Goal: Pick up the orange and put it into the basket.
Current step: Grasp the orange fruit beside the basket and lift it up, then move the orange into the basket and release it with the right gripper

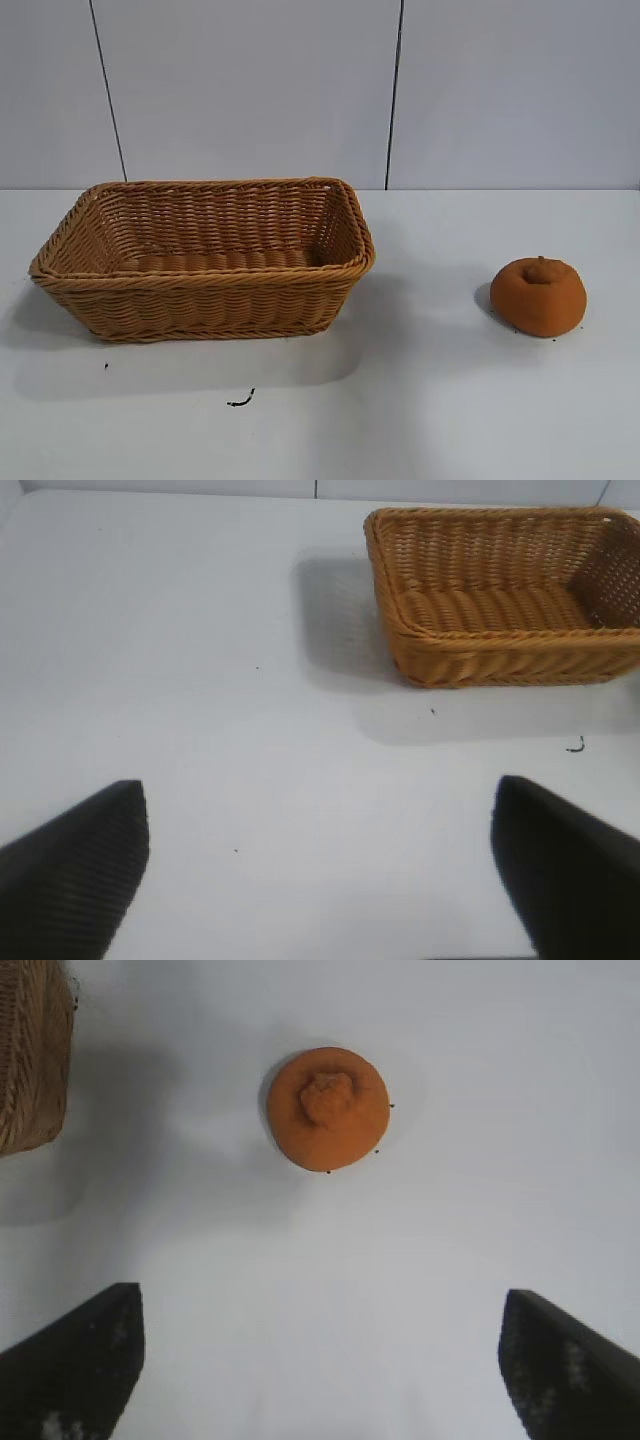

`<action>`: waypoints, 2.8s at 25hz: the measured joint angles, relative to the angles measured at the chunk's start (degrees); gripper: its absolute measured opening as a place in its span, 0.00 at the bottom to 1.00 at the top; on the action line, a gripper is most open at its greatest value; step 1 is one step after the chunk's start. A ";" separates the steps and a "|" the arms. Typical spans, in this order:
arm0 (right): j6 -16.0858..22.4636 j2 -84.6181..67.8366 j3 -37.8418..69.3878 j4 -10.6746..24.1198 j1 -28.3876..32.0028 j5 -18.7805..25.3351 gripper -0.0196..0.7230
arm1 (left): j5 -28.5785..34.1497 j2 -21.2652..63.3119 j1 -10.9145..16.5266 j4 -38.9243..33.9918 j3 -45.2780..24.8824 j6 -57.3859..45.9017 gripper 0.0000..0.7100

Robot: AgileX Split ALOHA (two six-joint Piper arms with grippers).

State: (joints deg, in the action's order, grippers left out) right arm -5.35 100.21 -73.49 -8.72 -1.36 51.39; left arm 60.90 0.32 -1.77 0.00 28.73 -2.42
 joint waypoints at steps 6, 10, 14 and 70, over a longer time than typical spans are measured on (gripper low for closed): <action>0.49 16.11 -8.05 -1.33 0.00 -0.14 0.91 | 0.00 0.00 0.00 0.00 0.00 0.00 0.94; 0.49 21.83 -8.98 -1.45 0.00 0.10 0.91 | 0.00 0.00 0.00 0.00 0.00 0.00 0.94; 0.49 23.53 -9.04 -1.20 0.00 -0.69 0.83 | 0.00 0.00 0.00 0.00 0.00 0.00 0.94; 9.80 30.17 -36.76 1.50 -36.38 -0.98 0.94 | 0.06 0.00 0.00 0.00 0.00 0.00 0.94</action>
State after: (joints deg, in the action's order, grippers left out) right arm 4.45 130.38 -110.25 -7.22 -37.74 50.41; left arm 60.96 0.32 -1.77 0.00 28.73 -2.42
